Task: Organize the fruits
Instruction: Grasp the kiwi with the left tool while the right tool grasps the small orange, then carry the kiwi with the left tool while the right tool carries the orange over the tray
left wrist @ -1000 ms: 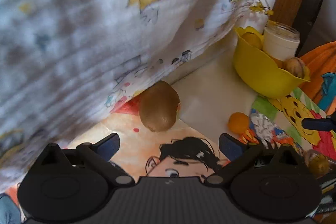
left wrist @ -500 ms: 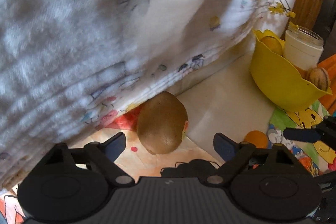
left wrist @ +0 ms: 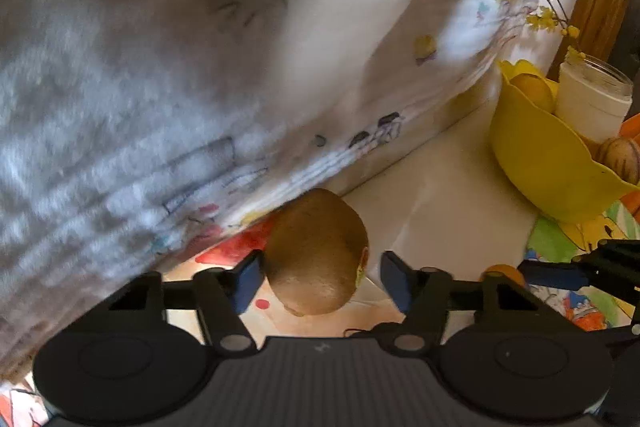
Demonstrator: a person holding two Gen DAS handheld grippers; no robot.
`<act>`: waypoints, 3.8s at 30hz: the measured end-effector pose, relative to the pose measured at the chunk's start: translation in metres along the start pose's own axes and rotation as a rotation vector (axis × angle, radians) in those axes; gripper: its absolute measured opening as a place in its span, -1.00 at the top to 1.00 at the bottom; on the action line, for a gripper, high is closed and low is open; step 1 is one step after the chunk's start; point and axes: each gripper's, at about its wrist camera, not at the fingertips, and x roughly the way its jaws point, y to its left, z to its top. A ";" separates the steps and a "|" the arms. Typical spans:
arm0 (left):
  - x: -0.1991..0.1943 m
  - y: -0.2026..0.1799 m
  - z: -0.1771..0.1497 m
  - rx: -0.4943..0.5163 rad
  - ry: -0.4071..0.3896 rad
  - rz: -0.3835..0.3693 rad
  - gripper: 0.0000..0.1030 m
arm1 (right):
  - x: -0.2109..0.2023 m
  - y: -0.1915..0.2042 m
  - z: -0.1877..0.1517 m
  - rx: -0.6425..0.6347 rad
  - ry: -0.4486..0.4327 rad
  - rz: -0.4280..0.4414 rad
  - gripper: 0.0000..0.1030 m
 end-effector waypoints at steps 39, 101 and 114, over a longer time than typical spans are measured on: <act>-0.038 -0.024 -0.021 0.104 0.014 -0.154 -0.07 | -0.076 -0.004 -0.030 0.151 -0.047 -0.019 0.31; -0.182 -0.184 -0.141 0.716 0.070 -0.754 -0.07 | -0.291 0.092 -0.273 0.749 -0.081 -0.528 0.31; -0.188 -0.141 -0.153 0.689 0.140 -0.763 -0.07 | -0.280 0.104 -0.270 0.731 -0.067 -0.526 0.31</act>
